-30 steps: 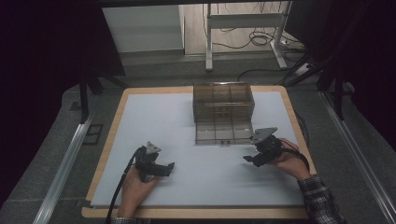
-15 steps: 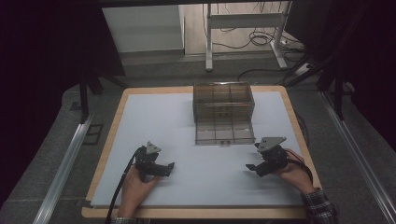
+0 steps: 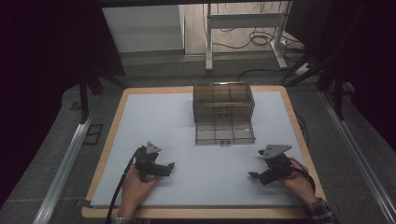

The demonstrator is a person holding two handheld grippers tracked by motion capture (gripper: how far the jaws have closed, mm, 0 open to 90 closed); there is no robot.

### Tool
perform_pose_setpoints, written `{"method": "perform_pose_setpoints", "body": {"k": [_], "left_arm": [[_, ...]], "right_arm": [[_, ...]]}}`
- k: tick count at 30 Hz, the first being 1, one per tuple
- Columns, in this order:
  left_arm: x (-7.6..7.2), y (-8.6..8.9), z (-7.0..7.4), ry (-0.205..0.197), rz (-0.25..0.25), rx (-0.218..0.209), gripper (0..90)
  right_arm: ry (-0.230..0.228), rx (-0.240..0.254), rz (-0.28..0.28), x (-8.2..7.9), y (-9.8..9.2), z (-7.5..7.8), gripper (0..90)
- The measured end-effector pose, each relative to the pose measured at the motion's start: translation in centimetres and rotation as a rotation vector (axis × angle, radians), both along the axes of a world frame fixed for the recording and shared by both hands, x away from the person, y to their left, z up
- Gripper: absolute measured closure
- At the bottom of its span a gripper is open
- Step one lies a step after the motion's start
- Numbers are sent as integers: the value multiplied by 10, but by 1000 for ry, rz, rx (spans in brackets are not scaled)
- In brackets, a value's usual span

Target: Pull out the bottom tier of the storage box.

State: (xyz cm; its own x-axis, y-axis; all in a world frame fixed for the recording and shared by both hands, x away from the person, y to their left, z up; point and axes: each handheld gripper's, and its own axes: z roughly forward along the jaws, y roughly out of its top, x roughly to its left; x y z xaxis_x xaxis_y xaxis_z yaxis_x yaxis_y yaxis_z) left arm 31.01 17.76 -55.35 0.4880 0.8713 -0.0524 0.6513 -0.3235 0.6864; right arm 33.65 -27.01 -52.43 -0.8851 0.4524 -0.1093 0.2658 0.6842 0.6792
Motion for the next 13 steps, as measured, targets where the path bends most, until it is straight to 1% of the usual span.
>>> {"method": "perform_pose_setpoints", "body": {"k": [2, 4, 5, 6, 8, 13], "left_arm": [[0, 0, 0, 0, 0, 0, 0], [0, 0, 0, 0, -1, 1, 0], [0, 0, 0, 0, 0, 1, 0], [0, 0, 0, 0, 0, 0, 0], [0, 0, 0, 0, 0, -1, 0], [0, 0, 0, 0, 1, -2, 0]], "right_arm": [[6, 4, -7, -2, -1, -3, 54], [15, 23, -13, -4, -3, -5, 52], [28, 39, -26, -4, -5, -6, 49], [28, 39, -26, -4, -5, -6, 49], [51, 45, -32, -2, -6, -7, 44], [53, 44, -31, -2, -6, -8, 41]]}}
